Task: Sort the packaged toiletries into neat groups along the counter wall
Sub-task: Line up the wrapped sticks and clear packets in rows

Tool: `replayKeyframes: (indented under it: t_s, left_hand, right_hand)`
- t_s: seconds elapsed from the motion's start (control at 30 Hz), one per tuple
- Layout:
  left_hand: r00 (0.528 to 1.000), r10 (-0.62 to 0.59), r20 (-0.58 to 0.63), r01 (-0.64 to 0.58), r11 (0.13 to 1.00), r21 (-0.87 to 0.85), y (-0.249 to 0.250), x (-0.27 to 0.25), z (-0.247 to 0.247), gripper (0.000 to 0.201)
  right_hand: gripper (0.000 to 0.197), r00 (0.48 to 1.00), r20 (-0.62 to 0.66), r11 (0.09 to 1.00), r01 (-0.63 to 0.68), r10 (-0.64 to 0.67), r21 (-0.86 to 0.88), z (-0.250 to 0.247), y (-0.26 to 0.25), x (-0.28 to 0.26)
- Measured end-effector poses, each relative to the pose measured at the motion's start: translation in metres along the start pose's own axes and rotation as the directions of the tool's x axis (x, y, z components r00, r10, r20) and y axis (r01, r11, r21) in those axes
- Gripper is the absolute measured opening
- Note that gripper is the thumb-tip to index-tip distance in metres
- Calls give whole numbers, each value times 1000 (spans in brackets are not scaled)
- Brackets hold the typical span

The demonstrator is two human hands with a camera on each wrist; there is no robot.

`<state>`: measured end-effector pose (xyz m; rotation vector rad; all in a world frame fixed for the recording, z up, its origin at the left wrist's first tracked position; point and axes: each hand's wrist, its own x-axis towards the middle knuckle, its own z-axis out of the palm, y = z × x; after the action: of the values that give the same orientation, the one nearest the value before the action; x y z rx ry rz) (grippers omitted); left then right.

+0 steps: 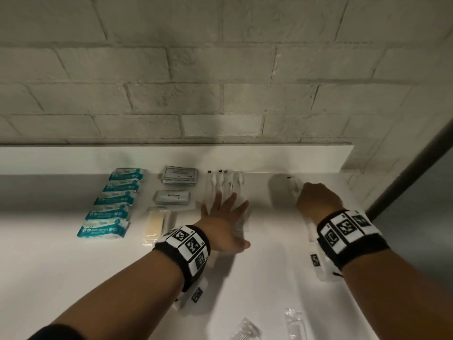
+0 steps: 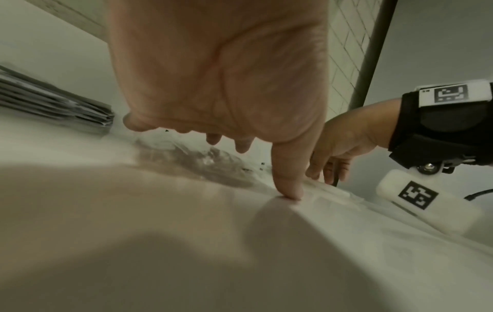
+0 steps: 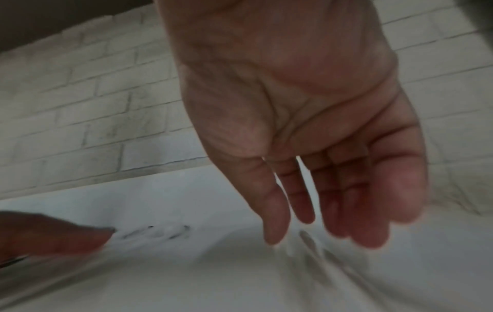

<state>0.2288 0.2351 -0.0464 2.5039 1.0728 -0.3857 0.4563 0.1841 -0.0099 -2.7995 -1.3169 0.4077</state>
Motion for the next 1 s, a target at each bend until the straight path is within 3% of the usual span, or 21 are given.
replayKeyframes:
  t_s: [0.07,0.17,0.23,0.27,0.33,0.47,0.67,0.83,1.0]
  left_hand:
    - [999,-3,48,2,1000,27,3,0,-1,98]
    - [998,-8,63,6,999,32,5,0,-3,96]
    - [998,-7,59,5,999,40,4,-1,-4,96]
    - [999,-8,54,6,999,41,4,-1,-3,96]
    - [999,-16,42,14,999,45,4,0,-3,97]
    - [999,-27,26,25,998,64,5,3,-1,99]
    - [999,-22,34,19,997,71,5,3,-1,99]
    - [999,-23,48,20,998,64,5,3,-1,99]
    - [999,-23,-38,25,998,55,6,-8,-1,104]
  right_hand:
    - [38,991,125,998,59,-54,-31,-1,4,-1]
    - [40,971,193,989,149,-145,-5,2,-12,-2]
    - [22,965,196,985,167,-172,43,6,-30,-2]
    - [4,963,184,979,188,-200,79,7,-40,-3]
    - [28,963,132,969,224,-236,103,17,-58,4]
    - [39,946,121,949,285,-301,135,30,-84,14]
    - [14,940,187,940,236,-285,245,30,-84,14]
    - [9,948,169,936,217,-270,278,28,-82,9]
    - [19,956,238,830,9,-170,557,25,-60,1]
